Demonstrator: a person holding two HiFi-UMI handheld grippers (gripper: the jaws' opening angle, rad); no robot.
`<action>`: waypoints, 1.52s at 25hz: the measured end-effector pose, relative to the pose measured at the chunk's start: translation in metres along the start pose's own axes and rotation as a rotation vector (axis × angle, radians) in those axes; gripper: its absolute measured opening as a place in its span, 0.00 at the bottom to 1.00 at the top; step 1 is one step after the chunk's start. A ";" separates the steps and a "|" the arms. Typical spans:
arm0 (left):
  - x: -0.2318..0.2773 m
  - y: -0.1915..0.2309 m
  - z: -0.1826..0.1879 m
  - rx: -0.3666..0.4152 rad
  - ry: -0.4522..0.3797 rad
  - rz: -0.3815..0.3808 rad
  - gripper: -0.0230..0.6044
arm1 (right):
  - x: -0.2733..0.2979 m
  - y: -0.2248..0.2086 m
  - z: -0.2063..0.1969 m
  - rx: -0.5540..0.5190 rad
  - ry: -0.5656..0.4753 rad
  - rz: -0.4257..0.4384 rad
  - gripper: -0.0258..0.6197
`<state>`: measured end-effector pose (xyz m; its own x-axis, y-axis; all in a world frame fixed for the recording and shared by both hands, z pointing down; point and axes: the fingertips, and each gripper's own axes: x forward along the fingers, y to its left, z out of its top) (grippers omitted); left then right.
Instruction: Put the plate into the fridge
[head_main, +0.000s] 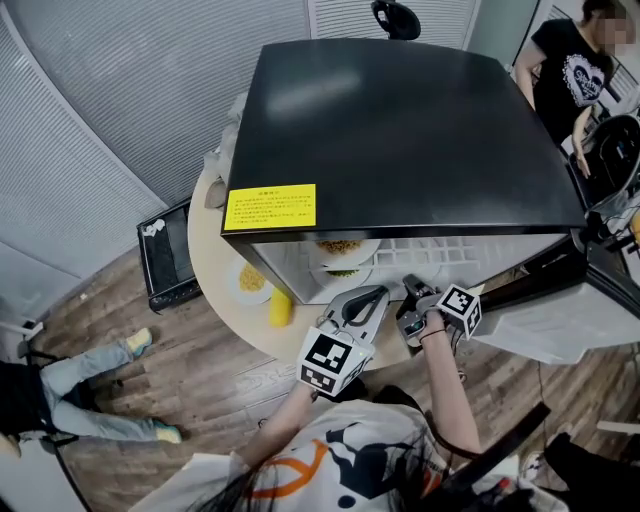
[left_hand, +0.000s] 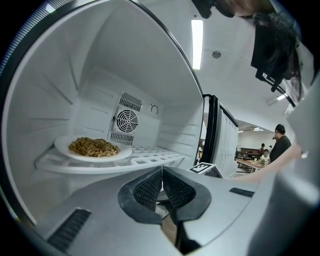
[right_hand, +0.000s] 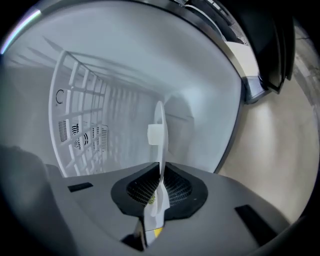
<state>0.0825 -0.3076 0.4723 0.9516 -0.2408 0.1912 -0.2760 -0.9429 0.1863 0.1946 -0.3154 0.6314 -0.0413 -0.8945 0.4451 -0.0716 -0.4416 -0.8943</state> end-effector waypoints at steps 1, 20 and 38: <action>0.001 0.001 0.000 0.001 -0.001 0.001 0.06 | 0.003 0.002 0.002 -0.006 -0.006 -0.004 0.08; -0.008 0.008 0.004 0.006 -0.005 0.055 0.06 | 0.016 0.018 0.011 -0.422 -0.024 -0.183 0.50; -0.012 -0.011 0.003 0.022 -0.010 0.067 0.06 | -0.020 0.026 -0.009 -0.650 0.027 -0.201 0.54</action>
<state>0.0749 -0.2955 0.4649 0.9323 -0.3059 0.1929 -0.3364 -0.9293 0.1524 0.1848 -0.3085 0.6000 0.0114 -0.7937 0.6082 -0.6643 -0.4606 -0.5887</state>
